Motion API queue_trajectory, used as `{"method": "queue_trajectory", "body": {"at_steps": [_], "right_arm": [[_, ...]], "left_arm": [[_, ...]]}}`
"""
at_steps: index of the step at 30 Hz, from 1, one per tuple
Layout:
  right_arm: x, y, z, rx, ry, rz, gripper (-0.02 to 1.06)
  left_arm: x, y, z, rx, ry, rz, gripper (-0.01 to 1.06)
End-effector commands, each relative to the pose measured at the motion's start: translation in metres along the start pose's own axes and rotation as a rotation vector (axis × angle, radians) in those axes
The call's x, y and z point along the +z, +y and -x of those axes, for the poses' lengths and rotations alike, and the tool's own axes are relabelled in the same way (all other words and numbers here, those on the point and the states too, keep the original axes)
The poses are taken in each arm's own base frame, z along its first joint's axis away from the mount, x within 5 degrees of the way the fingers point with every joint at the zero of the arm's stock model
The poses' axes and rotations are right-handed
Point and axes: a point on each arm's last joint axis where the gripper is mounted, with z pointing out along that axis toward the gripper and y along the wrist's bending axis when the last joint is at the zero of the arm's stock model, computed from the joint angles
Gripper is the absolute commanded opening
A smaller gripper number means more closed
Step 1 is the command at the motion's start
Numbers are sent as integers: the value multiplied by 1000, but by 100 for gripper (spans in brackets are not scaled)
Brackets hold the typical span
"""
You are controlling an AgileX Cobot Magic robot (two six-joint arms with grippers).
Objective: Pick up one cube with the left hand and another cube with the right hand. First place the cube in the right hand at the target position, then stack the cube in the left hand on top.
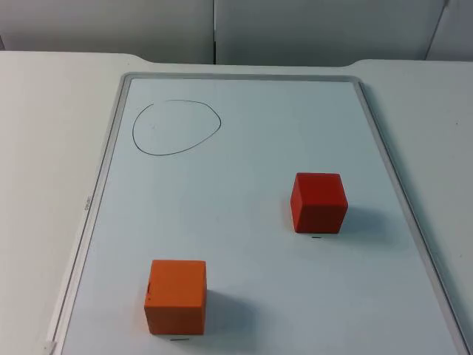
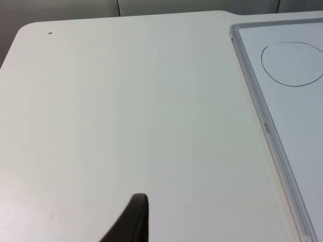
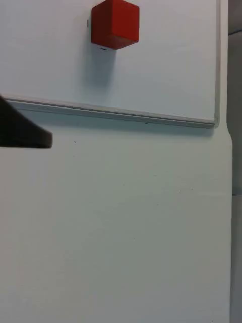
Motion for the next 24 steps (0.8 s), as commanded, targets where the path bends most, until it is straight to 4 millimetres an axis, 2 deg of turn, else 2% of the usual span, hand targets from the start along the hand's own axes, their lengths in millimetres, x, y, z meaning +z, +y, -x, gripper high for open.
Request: {"method": "queue_trajectory", "body": {"at_steps": [1, 6, 9, 10, 14, 15, 17, 18, 19, 20, 21, 22, 24], "right_arm": [[-1, 1, 1, 2, -12, 1, 105], [-3, 3, 3, -77, -32, 22, 104], [-2, 2, 14, -81, -32, 23, 102], [-1, 2, 24, -94, -36, 22, 102], [6, 5, 77, -140, -64, 67, 101], [6, 5, 77, -140, -64, 67, 101], [11, 8, 109, -178, -89, 111, 101], [20, 11, 136, -219, -78, 148, 101], [31, 13, 152, -239, -59, 171, 101], [31, 13, 152, -239, -59, 171, 101], [35, 14, 161, -255, -56, 185, 101], [47, 18, 188, -314, -67, 229, 101], [73, 23, 218, -385, -59, 289, 101]], "left_arm": [[0, 0, 0, -5, -11, 0, 105], [0, 0, 0, -5, -11, 0, 105], [0, 0, 0, -5, -11, 0, 105], [0, 0, 0, -5, -11, 0, 105], [0, 0, 0, -5, -11, 0, 105], [0, 0, 0, -5, -11, 0, 105], [0, 0, 0, -5, -11, 0, 105], [0, 0, 0, -5, -11, 0, 105], [0, 0, 0, -5, -11, 0, 105], [0, 0, 0, -5, -11, 0, 105], [0, 0, 0, -5, -11, 0, 105], [0, 0, 0, -5, -11, 0, 105], [0, 0, 0, -5, -11, 0, 105]]}}
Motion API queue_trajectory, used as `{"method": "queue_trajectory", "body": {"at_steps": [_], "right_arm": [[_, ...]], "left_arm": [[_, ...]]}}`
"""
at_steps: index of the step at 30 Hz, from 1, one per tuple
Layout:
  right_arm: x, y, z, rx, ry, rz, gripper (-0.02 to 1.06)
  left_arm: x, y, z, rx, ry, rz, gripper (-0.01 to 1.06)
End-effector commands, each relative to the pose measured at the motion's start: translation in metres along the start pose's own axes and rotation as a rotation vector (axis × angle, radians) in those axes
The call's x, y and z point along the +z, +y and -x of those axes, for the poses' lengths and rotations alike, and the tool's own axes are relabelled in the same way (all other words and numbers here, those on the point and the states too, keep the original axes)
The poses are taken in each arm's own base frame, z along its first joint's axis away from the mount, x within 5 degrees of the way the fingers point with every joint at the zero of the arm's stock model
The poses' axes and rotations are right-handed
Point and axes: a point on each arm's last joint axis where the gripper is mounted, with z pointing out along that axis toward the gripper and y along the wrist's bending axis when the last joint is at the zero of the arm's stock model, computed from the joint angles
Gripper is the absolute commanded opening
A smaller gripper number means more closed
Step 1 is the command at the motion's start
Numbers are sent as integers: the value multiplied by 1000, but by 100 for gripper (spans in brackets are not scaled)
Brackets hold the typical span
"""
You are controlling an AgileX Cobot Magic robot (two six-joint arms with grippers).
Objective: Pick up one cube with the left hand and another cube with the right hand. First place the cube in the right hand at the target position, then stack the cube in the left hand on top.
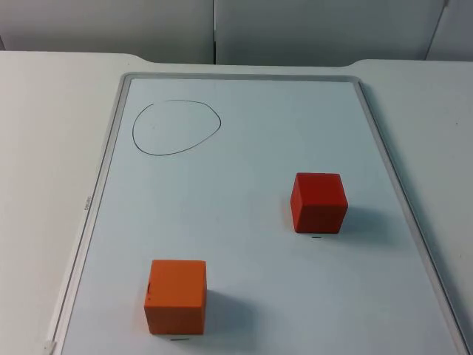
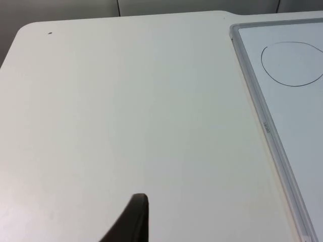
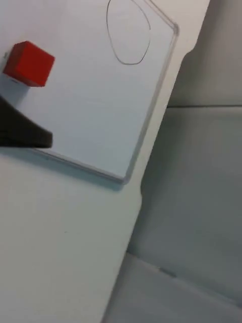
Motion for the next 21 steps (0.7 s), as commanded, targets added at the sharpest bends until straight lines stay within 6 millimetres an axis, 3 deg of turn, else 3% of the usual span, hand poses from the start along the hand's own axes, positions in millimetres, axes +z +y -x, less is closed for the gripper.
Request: {"method": "queue_trajectory", "body": {"at_steps": [1, 4, 6, 7, 9, 12, 13, 15, 17, 18, 21], "right_arm": [[26, -10, 29, -83, -11, 59, 101], [69, -22, 64, -184, -26, 149, 101], [100, -25, 75, -235, 8, 227, 101], [100, -25, 75, -235, 8, 227, 101], [137, -19, 81, -302, 68, 303, 101], [188, 7, 86, -448, 134, 399, 101], [188, 7, 86, -448, 134, 399, 101], [221, 34, 82, -549, 202, 448, 101], [254, 62, 68, -597, 283, 488, 101], [254, 62, 68, -597, 283, 488, 101], [297, 106, 37, -664, 408, 594, 101]], "left_arm": [[0, 0, 0, -5, -11, 0, 105], [0, 0, 0, -5, -11, 0, 105], [0, 0, 0, -5, -11, 0, 105], [0, 0, 0, -5, -11, 0, 105], [0, 0, 0, -5, -11, 0, 105], [0, 0, 0, -5, -11, 0, 105], [0, 0, 0, -5, -11, 0, 105], [0, 0, 0, -5, -11, 0, 105], [0, 0, 0, -5, -11, 0, 105], [0, 0, 0, -5, -11, 0, 105], [0, 0, 0, -5, -11, 0, 105]]}}
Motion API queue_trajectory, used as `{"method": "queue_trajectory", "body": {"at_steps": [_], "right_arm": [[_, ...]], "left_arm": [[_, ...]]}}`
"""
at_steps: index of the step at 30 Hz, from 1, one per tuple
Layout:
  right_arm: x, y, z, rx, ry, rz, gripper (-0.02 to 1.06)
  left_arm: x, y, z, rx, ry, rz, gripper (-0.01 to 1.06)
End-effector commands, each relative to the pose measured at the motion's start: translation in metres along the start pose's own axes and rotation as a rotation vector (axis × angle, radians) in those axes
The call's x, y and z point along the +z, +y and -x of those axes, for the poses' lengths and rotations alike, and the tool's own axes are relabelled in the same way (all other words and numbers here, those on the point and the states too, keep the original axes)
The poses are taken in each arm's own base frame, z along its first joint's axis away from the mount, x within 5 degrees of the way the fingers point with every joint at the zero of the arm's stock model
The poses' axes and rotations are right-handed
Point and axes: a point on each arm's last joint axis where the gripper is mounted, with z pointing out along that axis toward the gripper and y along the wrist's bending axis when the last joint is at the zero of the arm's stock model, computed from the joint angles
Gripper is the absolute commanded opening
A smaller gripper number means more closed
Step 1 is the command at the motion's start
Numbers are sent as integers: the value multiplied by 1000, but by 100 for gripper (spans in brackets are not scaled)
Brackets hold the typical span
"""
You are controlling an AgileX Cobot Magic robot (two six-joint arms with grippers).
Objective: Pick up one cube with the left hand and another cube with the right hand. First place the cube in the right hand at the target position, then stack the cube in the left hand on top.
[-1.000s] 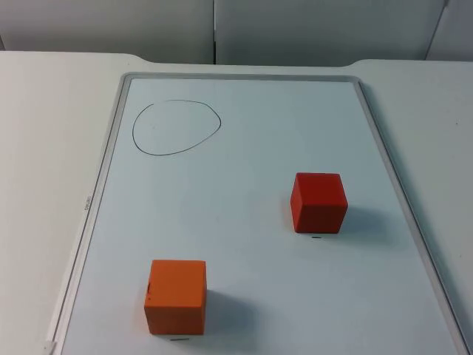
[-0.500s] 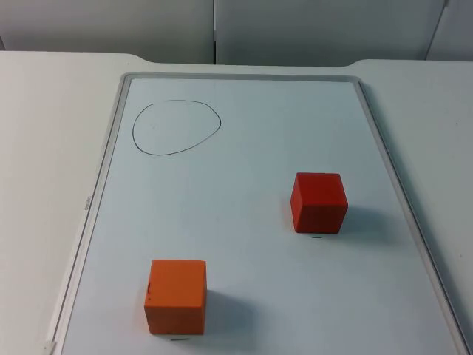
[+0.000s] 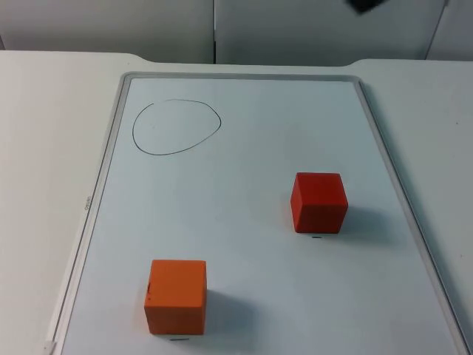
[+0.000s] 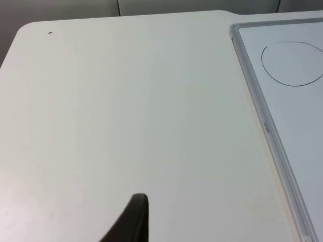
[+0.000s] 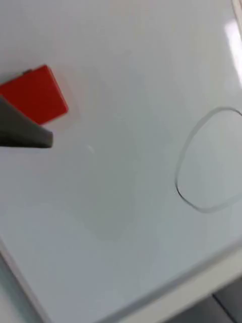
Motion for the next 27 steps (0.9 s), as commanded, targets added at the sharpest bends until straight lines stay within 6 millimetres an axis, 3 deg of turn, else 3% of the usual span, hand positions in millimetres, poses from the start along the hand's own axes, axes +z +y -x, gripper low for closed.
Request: {"method": "queue_trajectory", "body": {"at_steps": [1, 2, 6, 15, 22, 27], "right_arm": [[45, 15, 6, -48, 77, 81, 101], [45, 15, 6, -48, 77, 81, 101], [86, 27, -1, -78, 196, 150, 98], [107, 38, -17, -71, 259, 216, 93], [134, 54, -44, -114, 271, 189, 93], [147, 56, -49, -114, 274, 187, 93]], "left_arm": [[0, 0, 0, -5, -11, 0, 105], [0, 0, 0, -5, -11, 0, 105], [0, 0, 0, -5, -11, 0, 105], [0, 0, 0, -5, -11, 0, 105], [0, 0, 0, -5, -11, 0, 105], [0, 0, 0, -5, -11, 0, 105]]}}
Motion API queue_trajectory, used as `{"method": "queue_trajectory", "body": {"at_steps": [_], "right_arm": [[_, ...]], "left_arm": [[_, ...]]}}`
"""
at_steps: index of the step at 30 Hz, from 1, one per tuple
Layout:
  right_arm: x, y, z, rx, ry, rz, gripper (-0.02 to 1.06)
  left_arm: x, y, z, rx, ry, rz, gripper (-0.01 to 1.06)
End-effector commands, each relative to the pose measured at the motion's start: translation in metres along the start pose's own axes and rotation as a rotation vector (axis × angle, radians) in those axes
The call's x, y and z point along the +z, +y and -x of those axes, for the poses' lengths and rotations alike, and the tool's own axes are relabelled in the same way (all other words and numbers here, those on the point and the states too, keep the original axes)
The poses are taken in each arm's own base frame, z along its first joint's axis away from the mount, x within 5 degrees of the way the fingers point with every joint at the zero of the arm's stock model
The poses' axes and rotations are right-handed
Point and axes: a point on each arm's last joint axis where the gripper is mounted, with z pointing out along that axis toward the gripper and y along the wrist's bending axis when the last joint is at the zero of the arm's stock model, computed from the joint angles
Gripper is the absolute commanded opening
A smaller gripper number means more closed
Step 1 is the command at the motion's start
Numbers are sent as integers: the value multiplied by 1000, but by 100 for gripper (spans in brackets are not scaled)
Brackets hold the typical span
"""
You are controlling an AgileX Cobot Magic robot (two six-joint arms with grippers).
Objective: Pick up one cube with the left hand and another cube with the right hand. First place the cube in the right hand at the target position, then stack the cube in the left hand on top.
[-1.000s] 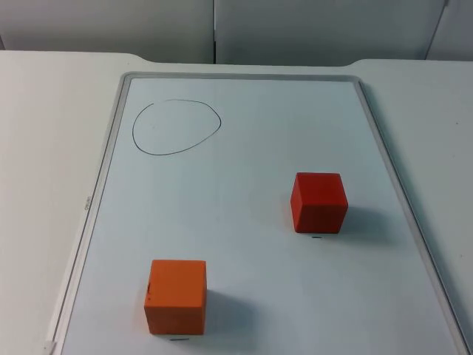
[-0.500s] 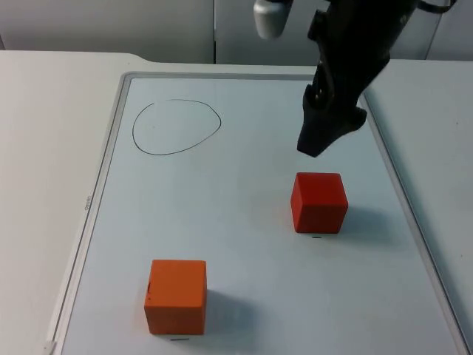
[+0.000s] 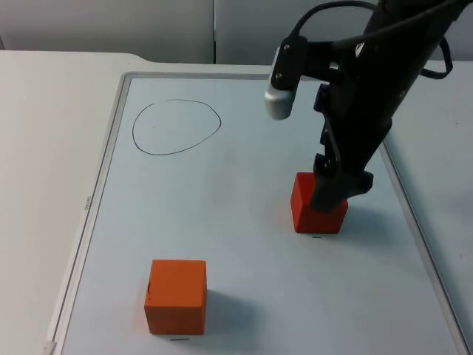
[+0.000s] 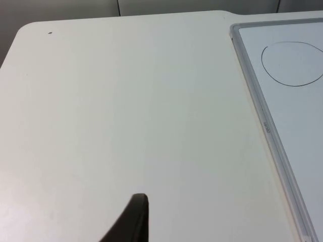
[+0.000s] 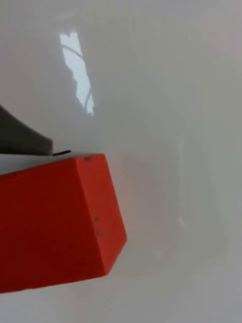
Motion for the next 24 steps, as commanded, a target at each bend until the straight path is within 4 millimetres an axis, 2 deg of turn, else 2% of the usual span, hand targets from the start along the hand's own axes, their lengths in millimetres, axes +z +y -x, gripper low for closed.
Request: {"method": "queue_trajectory", "body": {"at_steps": [1, 4, 15, 16, 17, 18, 22, 23, 24], "right_arm": [[9, 0, 1, -10, -5, -7, 93], [21, 1, -1, -11, 9, 18, 93], [44, 4, -4, 0, 36, 62, 90], [46, 4, -4, 6, 35, 69, 87], [46, 5, -3, 13, 32, 71, 77], [46, 5, -3, 13, 32, 71, 77], [38, 3, -3, 13, 33, 53, 43], [38, 3, -3, 13, 33, 53, 43], [30, 2, -2, 19, 33, 41, 31]], "left_arm": [[0, 0, 0, -5, -11, 0, 105], [0, 0, 0, -5, -11, 0, 105], [0, 0, 0, -5, -11, 0, 105], [0, 0, 0, -5, -11, 0, 105], [0, 0, 0, -5, -11, 0, 105], [0, 0, 0, -5, -11, 0, 105], [0, 0, 0, -5, -11, 0, 105], [0, 0, 0, -5, -11, 0, 105], [0, 0, 0, -5, -11, 0, 105]]}}
